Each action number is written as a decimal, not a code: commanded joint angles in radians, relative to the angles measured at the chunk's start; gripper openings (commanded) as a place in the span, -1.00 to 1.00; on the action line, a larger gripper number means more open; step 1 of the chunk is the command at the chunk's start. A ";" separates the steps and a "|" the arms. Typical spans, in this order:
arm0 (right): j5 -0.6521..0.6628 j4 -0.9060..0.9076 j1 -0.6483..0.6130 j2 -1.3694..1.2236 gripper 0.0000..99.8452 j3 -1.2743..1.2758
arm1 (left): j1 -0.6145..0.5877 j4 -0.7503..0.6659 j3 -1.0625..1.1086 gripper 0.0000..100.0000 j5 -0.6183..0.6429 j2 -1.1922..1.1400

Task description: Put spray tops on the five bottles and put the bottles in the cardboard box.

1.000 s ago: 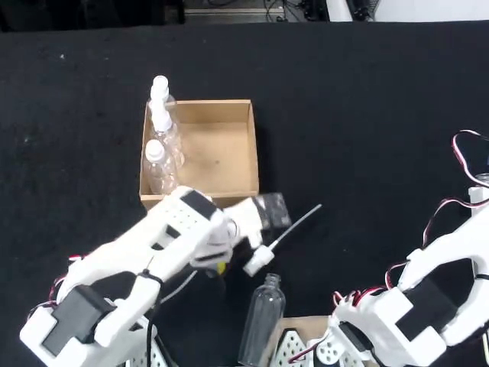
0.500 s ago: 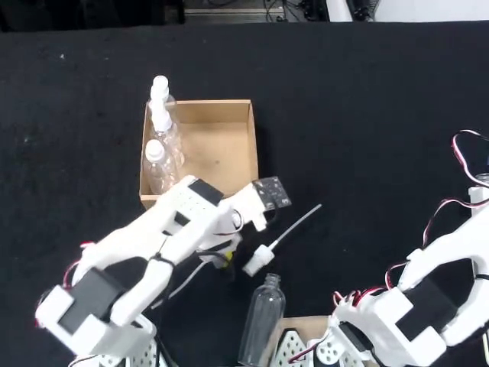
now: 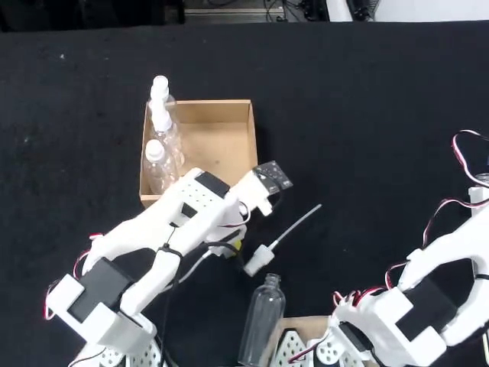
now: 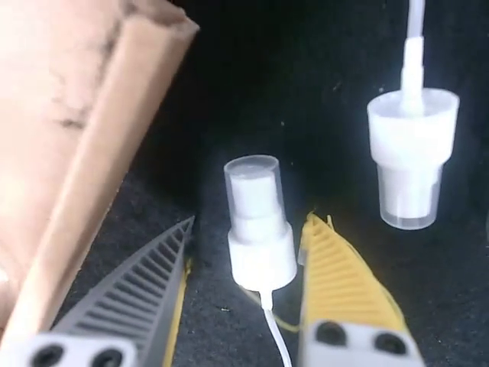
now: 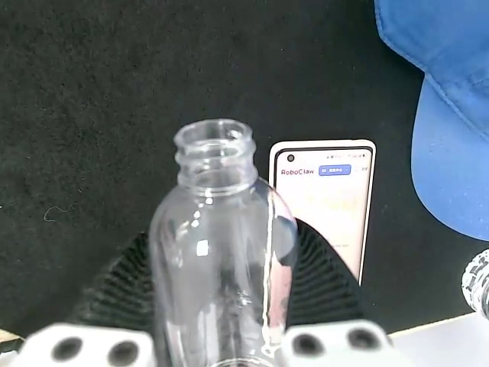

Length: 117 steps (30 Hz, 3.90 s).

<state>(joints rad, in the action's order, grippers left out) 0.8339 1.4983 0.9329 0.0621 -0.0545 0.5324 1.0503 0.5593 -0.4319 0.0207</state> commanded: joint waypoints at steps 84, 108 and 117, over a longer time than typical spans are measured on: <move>-0.746 -1.074 -1.422 1.328 -0.94 1.351 | -0.045 -1.019 0.223 -0.93 0.535 1.152; -0.763 -1.163 -1.421 1.328 -0.94 1.408 | -0.056 -0.763 0.033 -0.93 0.546 1.169; -0.810 -1.163 -1.421 1.333 -0.94 1.408 | -0.039 -0.763 0.035 -0.93 0.540 1.171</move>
<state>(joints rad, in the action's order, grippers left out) 0.0330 0.3659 -0.4818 1.3648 1.3633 0.4803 0.2846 0.6467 0.1082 1.1699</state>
